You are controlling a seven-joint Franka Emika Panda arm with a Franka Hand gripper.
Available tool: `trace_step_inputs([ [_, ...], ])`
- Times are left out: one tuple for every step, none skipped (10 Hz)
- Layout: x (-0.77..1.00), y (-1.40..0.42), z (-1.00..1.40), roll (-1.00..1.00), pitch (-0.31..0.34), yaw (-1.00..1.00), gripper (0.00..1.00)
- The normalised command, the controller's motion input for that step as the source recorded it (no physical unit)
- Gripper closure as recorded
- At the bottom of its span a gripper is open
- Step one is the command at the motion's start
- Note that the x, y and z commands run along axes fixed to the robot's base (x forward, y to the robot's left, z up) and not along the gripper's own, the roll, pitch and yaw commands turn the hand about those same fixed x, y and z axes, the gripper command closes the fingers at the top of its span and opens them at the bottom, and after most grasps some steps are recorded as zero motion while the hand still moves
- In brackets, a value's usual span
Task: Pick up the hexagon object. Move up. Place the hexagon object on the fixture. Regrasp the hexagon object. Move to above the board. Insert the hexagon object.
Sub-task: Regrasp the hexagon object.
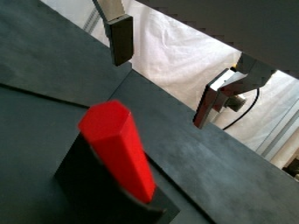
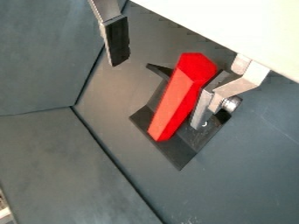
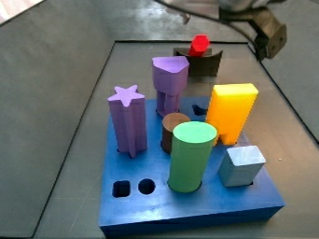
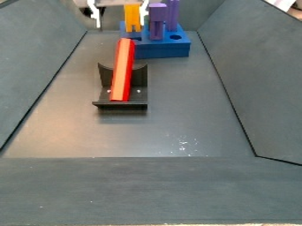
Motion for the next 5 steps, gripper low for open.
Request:
trace_step_inputs([
  [0.14, 0.00, -1.00, 0.07, -0.015, 0.02, 0.00],
  [0.13, 0.00, -0.96, 0.07, -0.009, 0.02, 0.00],
  [0.10, -0.01, -0.77, 0.07, -0.002, 0.03, 0.00],
  [0.09, -0.01, -0.66, 0.07, -0.004, 0.04, 0.00],
  [0.08, -0.01, -0.55, 0.07, -0.013, 0.04, 0.00],
])
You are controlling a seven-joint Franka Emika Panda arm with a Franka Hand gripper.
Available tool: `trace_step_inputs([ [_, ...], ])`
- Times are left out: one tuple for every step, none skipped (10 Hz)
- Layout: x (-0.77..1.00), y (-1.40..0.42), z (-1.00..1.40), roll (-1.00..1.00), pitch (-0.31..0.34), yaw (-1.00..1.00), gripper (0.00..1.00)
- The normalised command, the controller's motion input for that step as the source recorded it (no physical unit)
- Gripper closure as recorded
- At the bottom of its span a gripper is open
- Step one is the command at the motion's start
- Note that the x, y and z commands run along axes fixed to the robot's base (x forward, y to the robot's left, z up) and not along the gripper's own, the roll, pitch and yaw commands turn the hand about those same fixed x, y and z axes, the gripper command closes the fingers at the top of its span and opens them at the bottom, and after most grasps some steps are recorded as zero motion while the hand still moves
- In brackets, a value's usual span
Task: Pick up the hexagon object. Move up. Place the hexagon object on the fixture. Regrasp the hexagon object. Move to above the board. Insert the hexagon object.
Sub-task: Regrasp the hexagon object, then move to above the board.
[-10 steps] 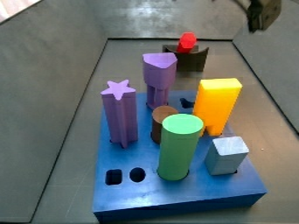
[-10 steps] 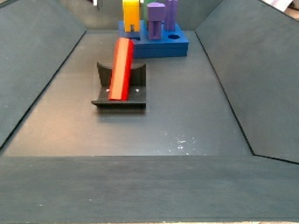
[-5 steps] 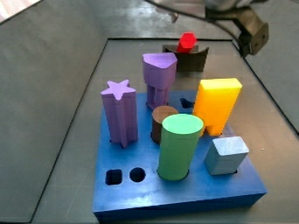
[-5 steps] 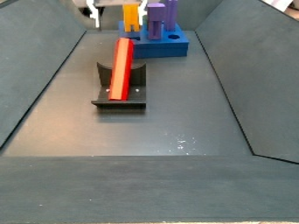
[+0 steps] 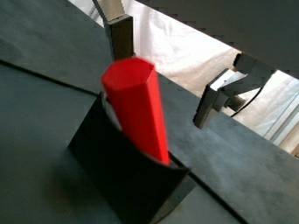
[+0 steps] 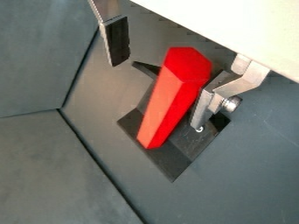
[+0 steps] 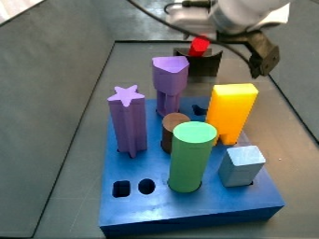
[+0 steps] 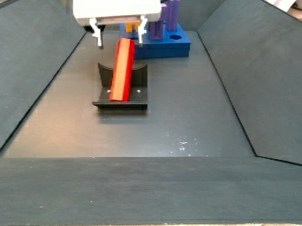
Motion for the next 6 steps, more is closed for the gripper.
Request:
trace_step_inputs([
  [0.07, -0.01, -0.42, 0.07, -0.020, 0.05, 0.00],
  [0.07, -0.01, -0.31, 0.07, -0.019, 0.05, 0.00],
  [0.08, -0.01, -0.17, 0.07, -0.017, 0.05, 0.00],
  [0.00, 0.00, 0.00, 0.00, 0.000, 0.00, 1.00],
  [0.07, -0.12, 1.00, -0.18, -0.062, -0.33, 1.00],
  [0.07, -0.12, 1.00, -0.17, -0.050, -0.32, 1.00],
])
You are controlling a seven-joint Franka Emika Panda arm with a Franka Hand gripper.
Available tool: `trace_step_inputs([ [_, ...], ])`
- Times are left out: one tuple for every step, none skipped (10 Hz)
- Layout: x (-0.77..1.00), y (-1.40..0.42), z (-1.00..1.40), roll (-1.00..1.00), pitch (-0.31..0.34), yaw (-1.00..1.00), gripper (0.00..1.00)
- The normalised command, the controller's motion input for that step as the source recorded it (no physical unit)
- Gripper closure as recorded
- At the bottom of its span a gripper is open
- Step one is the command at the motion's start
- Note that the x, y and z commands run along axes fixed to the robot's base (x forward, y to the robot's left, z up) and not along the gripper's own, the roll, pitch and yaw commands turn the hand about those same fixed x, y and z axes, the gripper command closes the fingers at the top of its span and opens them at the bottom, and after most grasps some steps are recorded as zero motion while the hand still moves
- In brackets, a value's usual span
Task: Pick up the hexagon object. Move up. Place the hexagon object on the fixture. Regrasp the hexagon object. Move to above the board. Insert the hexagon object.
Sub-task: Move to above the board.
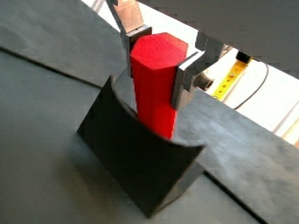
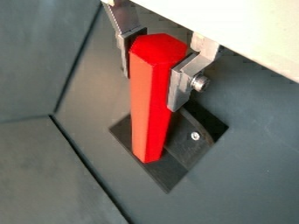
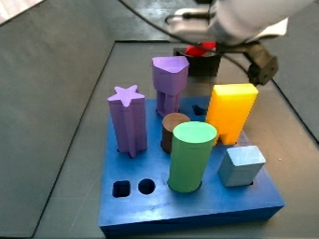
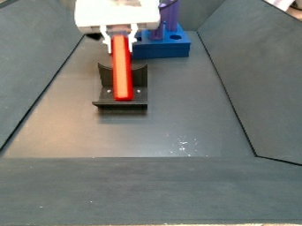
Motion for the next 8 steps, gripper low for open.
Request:
trace_step_inputs([
  [0.06, -0.11, 1.00, -0.16, -0.021, -0.30, 1.00],
  [0.05, -0.10, 1.00, -0.15, 0.055, -0.23, 1.00],
  [0.04, -0.09, 1.00, -0.14, 0.082, -0.20, 1.00],
  [0.04, -0.09, 1.00, -0.13, 0.130, -0.14, 1.00],
  [0.03, -0.08, 1.00, -0.11, 0.153, -0.09, 1.00],
  [0.03, -0.08, 1.00, -0.09, 0.178, -0.04, 1.00],
  [0.03, -0.07, 1.00, -0.07, 0.188, 0.00, 1.00],
  [0.02, -0.07, 1.00, -0.05, 0.190, 0.05, 1.00],
])
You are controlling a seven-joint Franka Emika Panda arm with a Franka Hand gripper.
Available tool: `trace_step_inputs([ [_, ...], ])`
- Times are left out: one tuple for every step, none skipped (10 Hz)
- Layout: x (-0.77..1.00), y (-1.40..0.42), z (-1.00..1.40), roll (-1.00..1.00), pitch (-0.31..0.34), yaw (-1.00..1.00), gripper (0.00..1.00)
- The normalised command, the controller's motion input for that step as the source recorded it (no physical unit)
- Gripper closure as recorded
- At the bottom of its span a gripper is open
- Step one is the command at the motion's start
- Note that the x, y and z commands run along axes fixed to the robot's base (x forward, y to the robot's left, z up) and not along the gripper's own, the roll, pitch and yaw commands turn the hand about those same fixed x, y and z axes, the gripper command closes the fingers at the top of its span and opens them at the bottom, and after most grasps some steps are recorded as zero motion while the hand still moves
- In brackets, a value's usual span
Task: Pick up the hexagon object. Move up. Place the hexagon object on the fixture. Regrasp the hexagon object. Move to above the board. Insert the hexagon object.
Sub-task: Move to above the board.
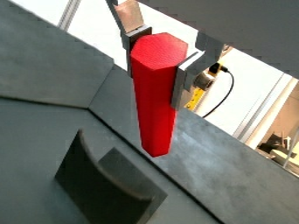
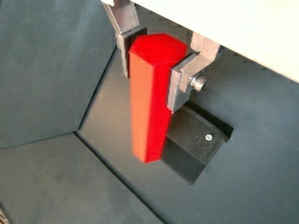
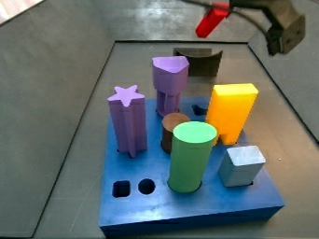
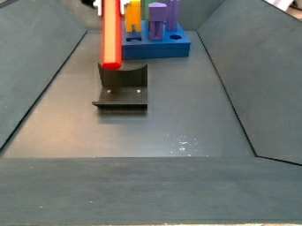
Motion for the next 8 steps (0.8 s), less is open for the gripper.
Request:
trace_step_inputs([
  [0.03, -0.07, 1.00, -0.04, 0.187, 0.08, 1.00],
  [0.03, -0.06, 1.00, -0.03, 0.180, 0.11, 1.00],
  [0.03, -0.06, 1.00, -0.02, 0.156, 0.13, 1.00],
  [0.03, -0.06, 1.00, -0.02, 0.141, 0.13, 1.00],
  [0.03, -0.06, 1.00, -0.02, 0.124, 0.14, 1.00],
  [0.03, -0.05, 1.00, -0.03, 0.095, 0.13, 1.00],
  [0.03, -0.05, 1.00, -0.03, 0.082, 0.13, 1.00],
  [0.03, -0.04, 1.00, -0.04, 0.063, 0.11, 1.00],
])
